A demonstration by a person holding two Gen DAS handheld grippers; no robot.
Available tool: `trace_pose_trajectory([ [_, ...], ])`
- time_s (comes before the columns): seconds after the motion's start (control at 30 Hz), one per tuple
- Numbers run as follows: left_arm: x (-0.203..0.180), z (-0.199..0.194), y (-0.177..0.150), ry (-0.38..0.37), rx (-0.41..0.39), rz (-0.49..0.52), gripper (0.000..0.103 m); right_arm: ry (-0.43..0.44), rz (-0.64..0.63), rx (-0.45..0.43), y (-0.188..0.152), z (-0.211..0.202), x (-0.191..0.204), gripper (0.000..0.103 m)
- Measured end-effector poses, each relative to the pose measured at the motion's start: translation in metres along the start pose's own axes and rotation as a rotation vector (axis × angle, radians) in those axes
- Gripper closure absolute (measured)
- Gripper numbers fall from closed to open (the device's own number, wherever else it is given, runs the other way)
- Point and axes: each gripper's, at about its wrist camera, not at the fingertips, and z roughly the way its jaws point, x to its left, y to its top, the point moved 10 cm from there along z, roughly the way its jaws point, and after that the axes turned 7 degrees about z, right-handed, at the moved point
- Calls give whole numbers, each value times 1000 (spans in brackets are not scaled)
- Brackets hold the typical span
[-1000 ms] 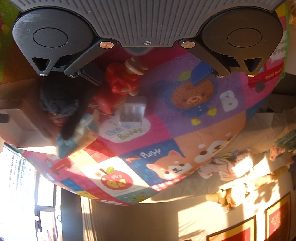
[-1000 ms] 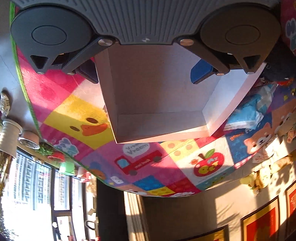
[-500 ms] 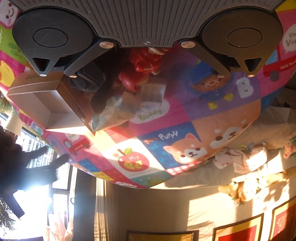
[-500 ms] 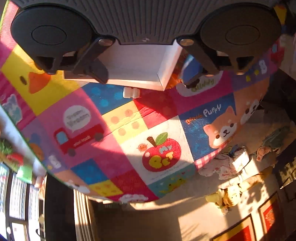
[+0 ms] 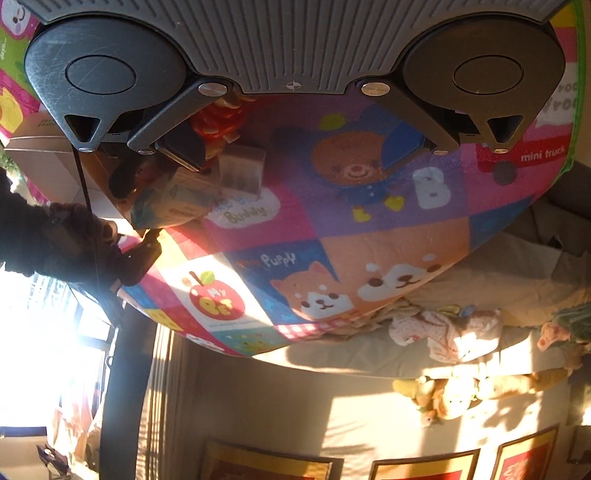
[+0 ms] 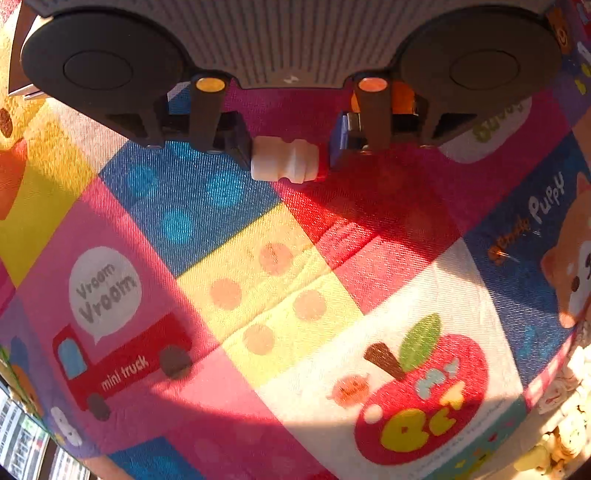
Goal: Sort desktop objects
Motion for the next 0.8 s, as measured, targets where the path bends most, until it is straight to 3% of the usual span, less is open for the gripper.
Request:
trace_pose_trajectory([
  [0.1,-11,-4,1,-23,-9,25,0,78,-47,-103,-2,-42,9,60],
  [0.2,-33,-11,-1,-83,-14,78,0,184,-108,-208,-15,-109,14,60],
  [0.3,-66,-18,-5,-176,-14,140,0,287,-211,-281,-62,-177,8,60],
  [0.4,-104,-24,-14,-294,7,206,0,355,-264,-262,-127,-218,-12,60],
  [0.57,-158,-19,-49,-417,117,301,0,352,-294,-222,-220,-226,-55,60],
  [0.63,-172,-13,-65,-448,175,301,0,332,-285,-208,-241,-213,-69,60],
  [0.73,-187,-3,-81,-444,243,322,0,284,-262,-205,-262,-192,-88,59],
  [0.8,-190,2,-88,-400,265,352,0,248,-241,-227,-272,-181,-98,52],
])
